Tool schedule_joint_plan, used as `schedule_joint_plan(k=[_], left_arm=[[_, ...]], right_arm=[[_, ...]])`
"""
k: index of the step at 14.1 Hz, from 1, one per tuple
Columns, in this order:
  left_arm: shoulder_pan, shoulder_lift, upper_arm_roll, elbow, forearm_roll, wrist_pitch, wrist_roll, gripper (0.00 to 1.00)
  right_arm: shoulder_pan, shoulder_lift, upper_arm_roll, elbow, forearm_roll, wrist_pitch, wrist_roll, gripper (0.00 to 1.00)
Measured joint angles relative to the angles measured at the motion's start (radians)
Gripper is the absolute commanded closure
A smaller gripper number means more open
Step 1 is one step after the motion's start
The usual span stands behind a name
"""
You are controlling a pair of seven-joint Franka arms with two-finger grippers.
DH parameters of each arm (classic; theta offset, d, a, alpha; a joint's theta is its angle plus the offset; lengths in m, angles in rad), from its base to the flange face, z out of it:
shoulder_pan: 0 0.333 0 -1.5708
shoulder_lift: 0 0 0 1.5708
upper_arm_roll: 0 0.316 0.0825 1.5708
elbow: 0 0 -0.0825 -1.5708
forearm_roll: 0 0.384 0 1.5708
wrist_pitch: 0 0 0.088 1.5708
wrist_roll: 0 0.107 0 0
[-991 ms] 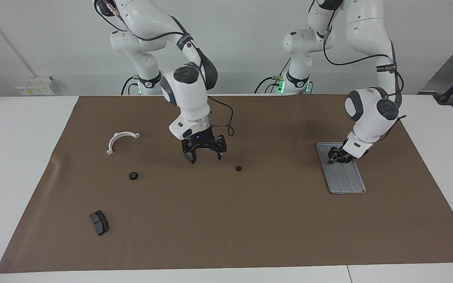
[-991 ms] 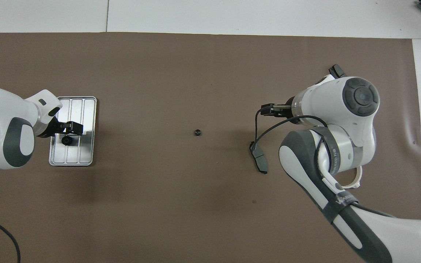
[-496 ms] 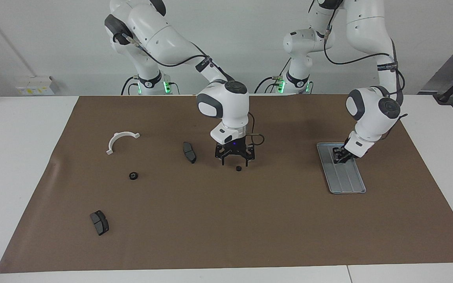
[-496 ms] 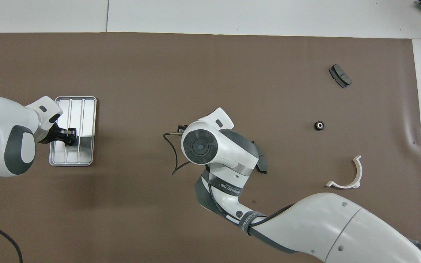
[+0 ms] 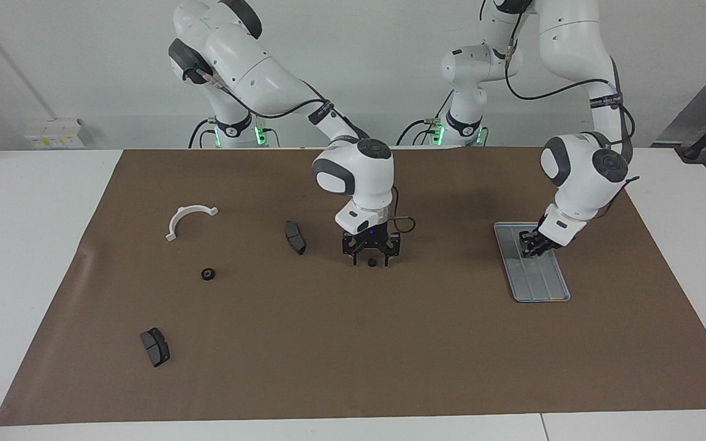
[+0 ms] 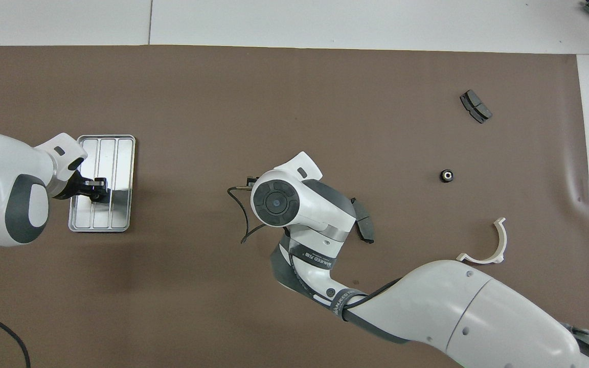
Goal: Place bearing gear from tray to pile
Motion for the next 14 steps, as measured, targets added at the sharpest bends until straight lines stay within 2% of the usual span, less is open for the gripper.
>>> schedule_joint_plan(k=[2, 3, 7, 10, 12, 14], left_arm=[[-0.062, 0.0, -0.003, 0.039, 0.0, -0.03, -0.109, 1.0], [-0.101, 0.0, -0.005, 0.048, 0.0, -0.033, -0.176, 1.0], [-0.265, 0.0, -0.01, 0.053, -0.001, -0.031, -0.358, 1.0], [-0.372, 0.013, -0.011, 0.06, -0.009, -0.005, -0.465, 1.0], [-0.433, 0.056, -0.011, 0.096, -0.01, 0.022, -0.539, 1.0], [-0.464, 0.113, -0.011, 0.138, -0.01, 0.067, -0.576, 1.0]], right_arm=[[0.0, 0.0, 0.0, 0.0, 0.0, 0.0, 0.0, 0.43], [0.0, 0.0, 0.0, 0.0, 0.0, 0.0, 0.0, 0.49], [0.0, 0.0, 0.0, 0.0, 0.0, 0.0, 0.0, 0.56], [0.0, 0.0, 0.002, 0.0, 0.0, 0.0, 0.0, 0.73], [0.0, 0.0, 0.002, 0.0, 0.0, 0.0, 0.0, 0.96], [0.0, 0.0, 0.002, 0.001, 0.0, -0.001, 0.0, 1.0]])
